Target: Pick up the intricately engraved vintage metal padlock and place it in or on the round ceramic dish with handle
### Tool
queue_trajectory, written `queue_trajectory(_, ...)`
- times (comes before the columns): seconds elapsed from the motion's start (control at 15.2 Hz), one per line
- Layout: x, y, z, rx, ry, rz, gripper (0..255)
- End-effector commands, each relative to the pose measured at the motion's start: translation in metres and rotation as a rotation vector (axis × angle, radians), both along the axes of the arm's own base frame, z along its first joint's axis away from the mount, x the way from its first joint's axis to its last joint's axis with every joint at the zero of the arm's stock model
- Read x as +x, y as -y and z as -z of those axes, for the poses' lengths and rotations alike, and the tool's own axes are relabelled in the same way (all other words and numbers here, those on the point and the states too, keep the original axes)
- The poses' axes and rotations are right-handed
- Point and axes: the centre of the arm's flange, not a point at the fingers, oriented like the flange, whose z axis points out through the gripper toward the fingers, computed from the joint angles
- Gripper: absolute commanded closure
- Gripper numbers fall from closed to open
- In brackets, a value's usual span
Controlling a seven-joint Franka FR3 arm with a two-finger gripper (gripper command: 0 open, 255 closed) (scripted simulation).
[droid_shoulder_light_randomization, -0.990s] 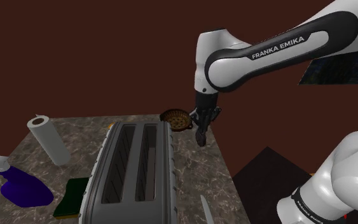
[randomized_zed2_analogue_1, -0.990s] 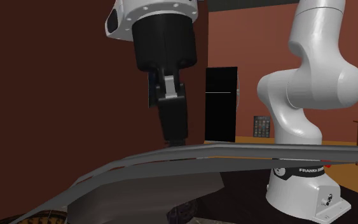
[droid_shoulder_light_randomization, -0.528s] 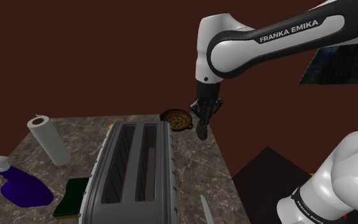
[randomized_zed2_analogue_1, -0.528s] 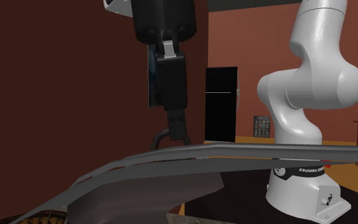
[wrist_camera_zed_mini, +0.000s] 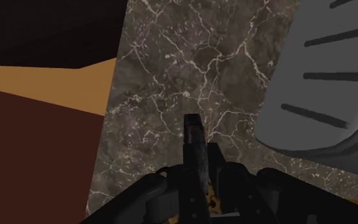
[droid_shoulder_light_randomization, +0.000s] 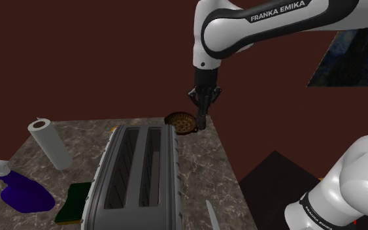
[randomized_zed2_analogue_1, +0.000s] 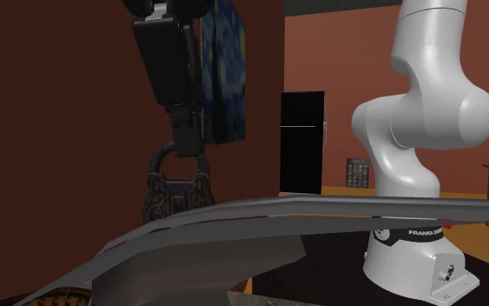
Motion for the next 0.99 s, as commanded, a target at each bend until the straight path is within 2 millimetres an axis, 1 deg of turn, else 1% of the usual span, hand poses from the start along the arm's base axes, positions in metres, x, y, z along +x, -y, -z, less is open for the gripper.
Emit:
queue_trajectory(0.0,0.027,0.006,-0.007,0.0,0.0,0.0,255)
queue_trajectory(0.73,0.164,0.027,-0.04,0.0,0.0,0.0,255)
queue_trajectory(0.92,0.164,0.027,-0.024,-0.001,0.0,0.0,255)
